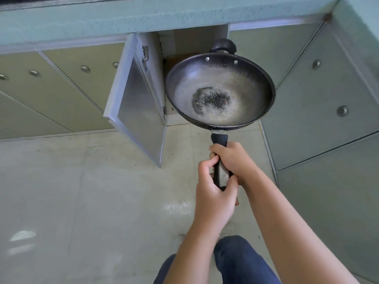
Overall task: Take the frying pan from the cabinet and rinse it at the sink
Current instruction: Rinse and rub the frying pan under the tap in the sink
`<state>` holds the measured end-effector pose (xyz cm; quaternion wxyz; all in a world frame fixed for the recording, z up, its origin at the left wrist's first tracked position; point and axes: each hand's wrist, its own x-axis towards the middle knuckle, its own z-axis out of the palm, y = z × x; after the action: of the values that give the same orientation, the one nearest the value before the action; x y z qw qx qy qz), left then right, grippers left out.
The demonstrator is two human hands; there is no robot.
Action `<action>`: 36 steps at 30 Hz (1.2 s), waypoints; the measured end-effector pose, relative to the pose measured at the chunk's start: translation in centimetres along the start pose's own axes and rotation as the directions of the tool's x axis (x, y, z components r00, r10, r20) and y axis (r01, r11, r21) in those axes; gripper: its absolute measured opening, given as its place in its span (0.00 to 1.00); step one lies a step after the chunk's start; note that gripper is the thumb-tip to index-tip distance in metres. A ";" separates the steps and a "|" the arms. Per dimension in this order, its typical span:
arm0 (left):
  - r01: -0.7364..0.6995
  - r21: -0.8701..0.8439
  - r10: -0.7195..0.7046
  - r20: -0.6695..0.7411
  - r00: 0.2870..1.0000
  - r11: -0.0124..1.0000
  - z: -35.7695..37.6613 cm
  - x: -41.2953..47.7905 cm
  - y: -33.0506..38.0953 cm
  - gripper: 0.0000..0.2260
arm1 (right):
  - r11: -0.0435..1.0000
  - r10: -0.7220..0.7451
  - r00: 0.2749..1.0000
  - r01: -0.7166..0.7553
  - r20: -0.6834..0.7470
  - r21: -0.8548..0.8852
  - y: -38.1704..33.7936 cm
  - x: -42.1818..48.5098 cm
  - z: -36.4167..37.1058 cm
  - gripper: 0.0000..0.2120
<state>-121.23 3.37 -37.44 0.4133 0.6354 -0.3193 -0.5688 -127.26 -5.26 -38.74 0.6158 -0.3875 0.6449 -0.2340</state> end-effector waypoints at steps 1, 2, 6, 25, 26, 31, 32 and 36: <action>-0.016 0.001 0.016 0.021 1.000 1.000 0.1 -0.9 0.3 0.22 | 1.000 -0.013 1.000 0.014 -0.019 0.005 -0.1 -1.1 -0.3 0.10; -0.035 0.006 0.035 0.040 0.999 0.999 0.2 -1.7 0.6 0.22 | 1.000 -0.025 0.999 0.025 -0.040 0.010 -0.3 -2.2 -0.7 0.11; -0.131 0.027 0.127 0.120 0.985 0.991 0.8 -4.8 2.5 0.22 | 0.996 -0.075 0.987 0.081 -0.144 0.036 -1.1 -6.2 -2.5 0.14; -0.331 0.144 0.138 0.704 0.696 0.933 4.5 -18.0 9.4 0.21 | 0.922 -0.030 0.728 0.284 -0.685 0.262 -2.3 -26.4 -10.1 0.15; -0.317 0.178 0.091 0.730 0.677 0.932 4.8 -18.6 9.7 0.20 | 0.913 -0.022 0.705 0.303 -0.709 0.273 -2.2 -27.2 -10.4 0.15; -0.284 0.310 -0.096 0.810 0.579 0.907 7.3 -21.6 10.6 0.18 | 0.884 -0.007 0.606 0.375 -0.795 0.278 -0.6 -31.5 -12.5 0.15; -0.276 0.328 -0.122 0.815 0.567 0.903 7.8 -22.4 10.6 0.17 | 0.887 -0.006 0.588 0.377 -0.808 0.267 0.0 -32.4 -12.9 0.16; -0.263 0.398 -0.212 0.820 0.532 0.879 10.0 -26.1 9.9 0.08 | 0.877 0.036 0.523 0.393 -0.851 0.279 2.8 -35.5 -14.5 0.17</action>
<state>-134.33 20.17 -16.79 0.0454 0.3555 -0.6174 -0.7003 -144.05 21.77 -17.26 0.2743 -0.1449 0.7438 -0.5921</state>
